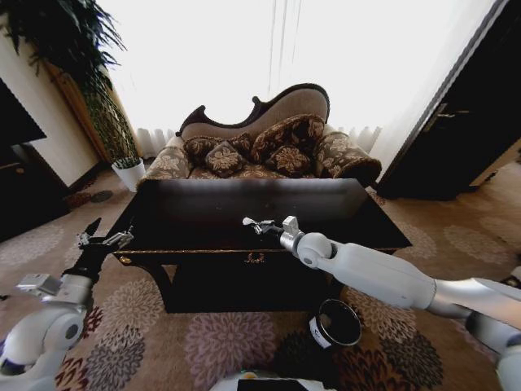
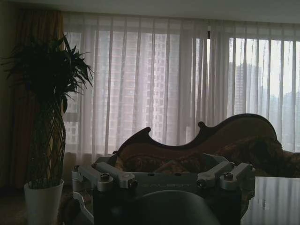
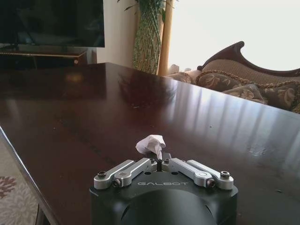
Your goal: Move to the front of the table and place the trash on the table into the trash bin.
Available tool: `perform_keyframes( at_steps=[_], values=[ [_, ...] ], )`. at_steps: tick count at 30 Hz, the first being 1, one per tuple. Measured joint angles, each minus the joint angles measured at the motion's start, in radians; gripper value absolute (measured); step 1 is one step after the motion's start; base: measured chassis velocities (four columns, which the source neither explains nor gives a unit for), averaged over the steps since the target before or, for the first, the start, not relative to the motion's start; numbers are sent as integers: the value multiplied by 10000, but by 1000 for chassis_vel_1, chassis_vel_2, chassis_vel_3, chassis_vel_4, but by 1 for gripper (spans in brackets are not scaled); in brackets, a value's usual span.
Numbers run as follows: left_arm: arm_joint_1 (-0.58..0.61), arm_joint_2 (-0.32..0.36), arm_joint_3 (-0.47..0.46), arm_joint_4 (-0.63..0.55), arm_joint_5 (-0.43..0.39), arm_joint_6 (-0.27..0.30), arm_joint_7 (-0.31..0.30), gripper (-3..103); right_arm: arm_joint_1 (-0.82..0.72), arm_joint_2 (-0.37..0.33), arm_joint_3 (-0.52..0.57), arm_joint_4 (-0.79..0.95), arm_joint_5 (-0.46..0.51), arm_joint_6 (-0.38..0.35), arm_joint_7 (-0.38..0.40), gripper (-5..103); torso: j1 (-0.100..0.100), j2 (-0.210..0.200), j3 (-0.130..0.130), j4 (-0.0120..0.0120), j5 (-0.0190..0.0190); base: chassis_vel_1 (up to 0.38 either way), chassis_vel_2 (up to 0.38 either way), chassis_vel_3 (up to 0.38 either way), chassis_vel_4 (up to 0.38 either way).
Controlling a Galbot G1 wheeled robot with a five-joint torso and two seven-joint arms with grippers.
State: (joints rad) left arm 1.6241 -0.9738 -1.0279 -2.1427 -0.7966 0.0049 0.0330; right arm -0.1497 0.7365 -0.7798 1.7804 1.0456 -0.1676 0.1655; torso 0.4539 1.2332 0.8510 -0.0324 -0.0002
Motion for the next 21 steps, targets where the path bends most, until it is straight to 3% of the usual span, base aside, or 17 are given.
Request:
perform_keyframes(
  at_steps=[9, 12, 14, 16, 18, 21],
  values=[
    [0, 0, 0, 1, 0, 1, 0, 100, -1385, -930, 1816, 702, 123, -34, 104, 0, 1, -1, -1, 1, 0, 0, 0, 0, 0],
    [1, 0, 0, 1, 0, 0, -1, 100, -3056, -1590, 3592, 1014, -156, 104, -160, 0, 0, -1, 0, -2, 4, 0, 0, 0, 0],
    [0, 0, 0, 0, 0, 0, 0, 100, -3344, -1708, 3938, 1060, -259, 162, -232, 0, 0, -1, -1, -3, 5, 0, 0, 0, 0],
    [0, 0, 0, 0, 0, 0, -1, 100, -4398, -2161, 5151, 1300, -544, 428, -437, 0, 0, 0, -3, -4, 1, 0, 0, 0, 0],
    [0, 0, -1, 0, 0, 0, 0, 100, -4674, -2281, 5450, 1353, -617, 528, -483, 0, 0, -1, -2, -4, 3, 0, 0, 0, 0],
    [0, 0, 0, 0, 0, 0, 0, 100, -6102, -2389, 7206, 1660, -921, 667, -610, 0, 0, 0, -3, -1, -1, 0, 0, 0, 0]
  ],
)
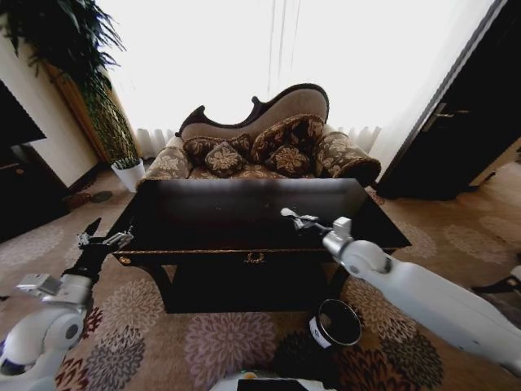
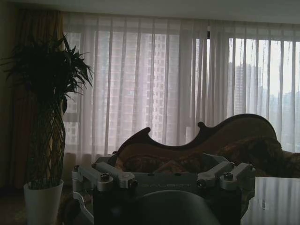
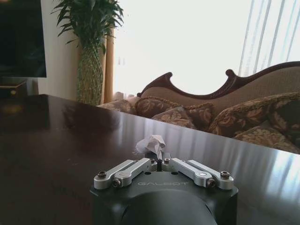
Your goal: Move to the front of the table and place the trash on the table into the trash bin.
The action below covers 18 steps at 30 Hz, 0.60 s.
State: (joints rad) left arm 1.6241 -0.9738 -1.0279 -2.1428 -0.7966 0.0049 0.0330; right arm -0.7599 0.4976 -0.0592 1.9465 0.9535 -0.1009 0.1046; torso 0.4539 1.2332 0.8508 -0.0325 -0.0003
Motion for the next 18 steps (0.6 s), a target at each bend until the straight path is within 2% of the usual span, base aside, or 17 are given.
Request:
perform_keyframes(
  at_steps=[1, 2, 5, 7, 8, 10, 12, 16, 18],
  values=[
    [0, 0, 0, 0, 0, 0, 0, 100, -617, 87, 691, 135, -47, -3, -14, 0, 0, 0, 0, 0, 3, 0, 0, 0, 0],
    [0, 0, 0, 0, 0, 0, 0, 100, -617, 87, 691, 135, -47, -3, -14, 0, 0, 0, 0, 0, 3, 0, 0, 0, 0],
    [0, 0, 0, 1, 0, 0, 0, 100, -2102, 379, 2350, 232, -322, 119, -93, 0, -1, 0, 0, 0, 3, 0, 0, 0, 0],
    [0, 0, 0, 0, 0, 0, 0, 100, -2375, 447, 2684, 234, -429, 184, -132, 0, -1, 0, 0, 0, 3, 0, 0, 0, 0],
    [0, 0, 0, 0, 0, 0, 3, 100, -3045, 661, 3484, 327, -555, 291, -191, 0, -1, 0, 0, 1, 0, 0, 0, 0, 0],
    [0, 0, 0, 0, 0, 0, -1, 100, -3863, 971, 4382, 492, -711, 424, -280, 0, 0, 0, 0, 2, 1, 0, 0, 0, 0],
    [0, 0, 0, 0, 0, 1, -1, 100, -4244, 1141, 4757, 551, -855, 501, -339, 0, 0, 1, 0, 2, -2, 0, 0, 0, 0],
    [0, 0, 0, 0, 0, 1, -2, 100, -6300, 2407, 6697, 767, -1502, 1016, -820, 0, -2, 2, 0, -1, 1, 0, 0, 0, 0],
    [0, 0, 0, 1, 0, 1, -2, 100, -6606, 2623, 7046, 781, -1573, 1154, -922, 0, -2, 2, 0, 0, 4, 0, 0, 0, 0]
  ],
)
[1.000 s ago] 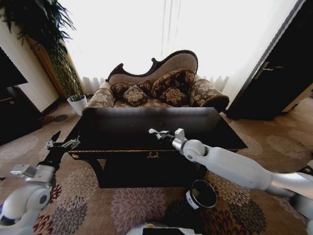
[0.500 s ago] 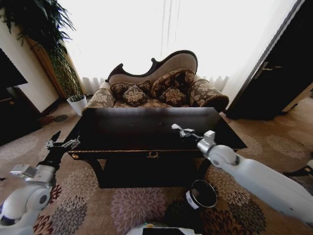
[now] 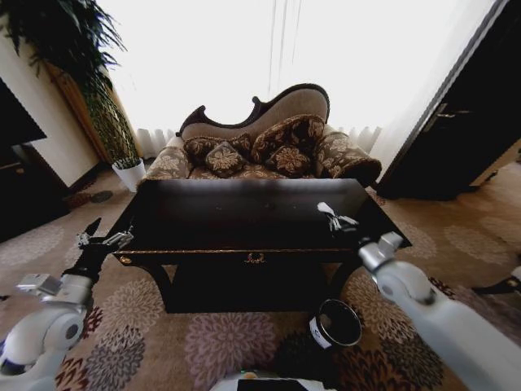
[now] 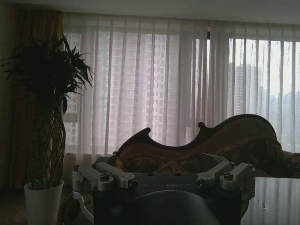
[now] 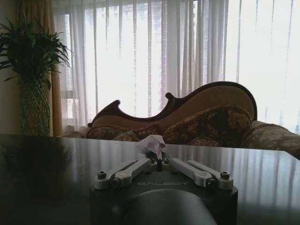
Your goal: Move to the front of the table and place the trash on the table into the trash bin.
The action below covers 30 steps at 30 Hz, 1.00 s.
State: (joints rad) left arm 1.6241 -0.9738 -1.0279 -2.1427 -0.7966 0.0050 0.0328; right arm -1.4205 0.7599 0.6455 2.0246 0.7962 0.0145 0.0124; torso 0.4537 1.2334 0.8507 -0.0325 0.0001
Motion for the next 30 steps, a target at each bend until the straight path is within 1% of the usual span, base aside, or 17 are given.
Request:
perform_keyframes(
  at_steps=[1, 3, 4, 5, 7, 9, 11, 13, 16, 17, 19, 22, 25, 27, 30],
  values=[
    [0, 0, 0, 0, 0, 0, 0, 100, -452, 302, 545, 0, -165, 258, -169, 0, 0, 0, 0, 0, -1, 0, 0, 0, 0],
    [0, 0, 0, 0, 0, 0, 0, 100, -1067, 657, 1282, -5, -425, 668, -441, 0, 0, 0, 0, 1, -5, 0, 0, 0, 0],
    [0, 0, 0, 0, 0, 0, 0, 100, -1067, 657, 1282, -5, -425, 668, -441, 0, 0, 0, 0, 1, -5, 0, 0, 0, 0],
    [0, 0, 0, 0, 0, 0, 0, 100, -1507, 878, 1712, -22, -549, 964, -623, 0, 1, 0, 1, -1, -4, 0, 0, 0, 0],
    [0, 0, 0, 0, 0, 0, 0, 100, -2040, 1268, 2153, -69, -782, 1404, -868, 0, 1, 0, 0, -1, -5, 0, 0, 0, 0],
    [0, 1, 0, 0, 0, 0, 0, 100, -2138, 1360, 2212, -77, -816, 1495, -918, 0, 0, 0, 1, -1, -4, 0, 0, 0, 0],
    [0, 0, 0, 0, 0, 0, 0, 100, -2712, 1826, 2384, -116, -1023, 1938, -1174, 0, 0, 0, 0, 0, -3, 0, 0, 0, 0],
    [0, 0, 0, 0, 0, 0, 0, 100, -2829, 1921, 2395, -137, -1102, 2052, -1222, 0, 0, 0, 0, 0, -4, 0, 0, 0, 0],
    [0, 0, 0, 0, 0, 0, 0, 100, -3155, 2345, 2325, -462, -1813, 2707, -1441, 0, 0, 0, 0, 0, -7, 0, 0, 0, 0],
    [0, 0, 0, 0, 0, 0, 0, 100, -3155, 2345, 2325, -462, -1813, 2707, -1441, 0, 0, 0, 0, 0, -7, 0, 0, 0, 0],
    [0, 0, 0, 0, 0, 0, 0, 100, -3144, 2572, 2124, -890, -2325, 3093, -1513, 0, 0, 0, 1, 1, -4, 0, 0, 0, 0],
    [0, 0, 0, 0, 0, 0, 0, 100, -3108, 2708, 1991, -1146, -2466, 3244, -1520, 0, 1, 0, 1, 1, -3, 0, 0, 0, 0],
    [0, 1, 0, 0, 0, 0, 0, 100, -3009, 3047, 1618, -1811, -2677, 3551, -1520, 0, 2, 0, 2, 1, -6, 0, 0, 0, 0],
    [0, 0, -1, 0, 0, 0, 0, 100, -2986, 3130, 1509, -1994, -2774, 3651, -1520, 0, 2, -1, 2, 2, -5, 0, 0, 0, 0],
    [0, 0, 0, 0, 0, 0, 0, 100, -2774, 3524, 809, -3079, -3171, 4142, -1548, 0, 1, 0, 2, 0, -4, 0, 0, 0, 0]
  ],
)
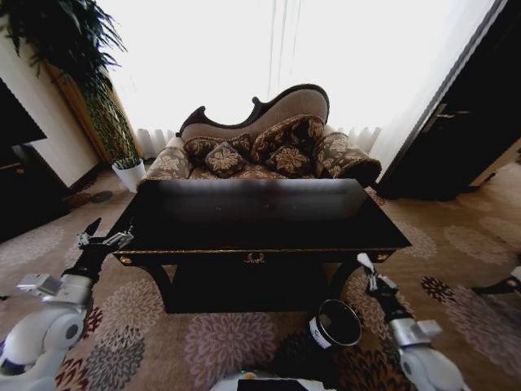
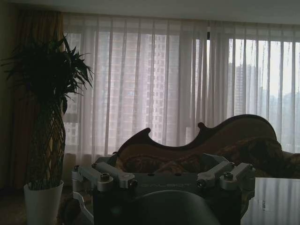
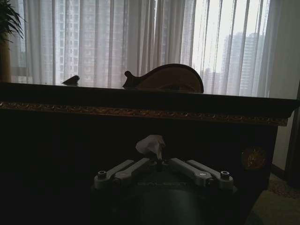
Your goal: Move to the front of the table and place the trash on the table into the trash bin.
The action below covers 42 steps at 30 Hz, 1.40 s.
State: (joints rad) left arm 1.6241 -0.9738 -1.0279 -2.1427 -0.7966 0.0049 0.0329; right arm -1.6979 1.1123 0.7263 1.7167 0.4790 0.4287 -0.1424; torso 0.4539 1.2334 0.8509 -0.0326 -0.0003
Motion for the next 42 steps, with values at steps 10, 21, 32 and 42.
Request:
perform_keyframes(
  at_steps=[10, 21, 32, 42],
  values=[
    [0, 0, 0, 0, 0, 0, -1, 100, 1590, 445, -1723, -3163, -740, 509, 21, 0, 0, -2, 0, 0, 1, 0, 0, 0, 0],
    [0, 0, 0, 0, 0, 0, 1, 100, 4221, -342, -3418, -8047, -1773, 1052, 418, 0, 0, -2, 0, 1, 1, 0, 0, 0, 0],
    [0, 0, 0, 0, 0, 0, 1, 100, 5381, -514, -3864, -10093, -1558, 941, 701, 0, 0, -2, 1, 1, 1, 0, 0, 0, 0],
    [0, 0, 0, 0, 0, 0, 1, 100, 5178, -373, -3842, -9967, -1466, 764, 674, 20, 0, -2, 0, 1, 1, 0, 0, 0, 0]
  ],
)
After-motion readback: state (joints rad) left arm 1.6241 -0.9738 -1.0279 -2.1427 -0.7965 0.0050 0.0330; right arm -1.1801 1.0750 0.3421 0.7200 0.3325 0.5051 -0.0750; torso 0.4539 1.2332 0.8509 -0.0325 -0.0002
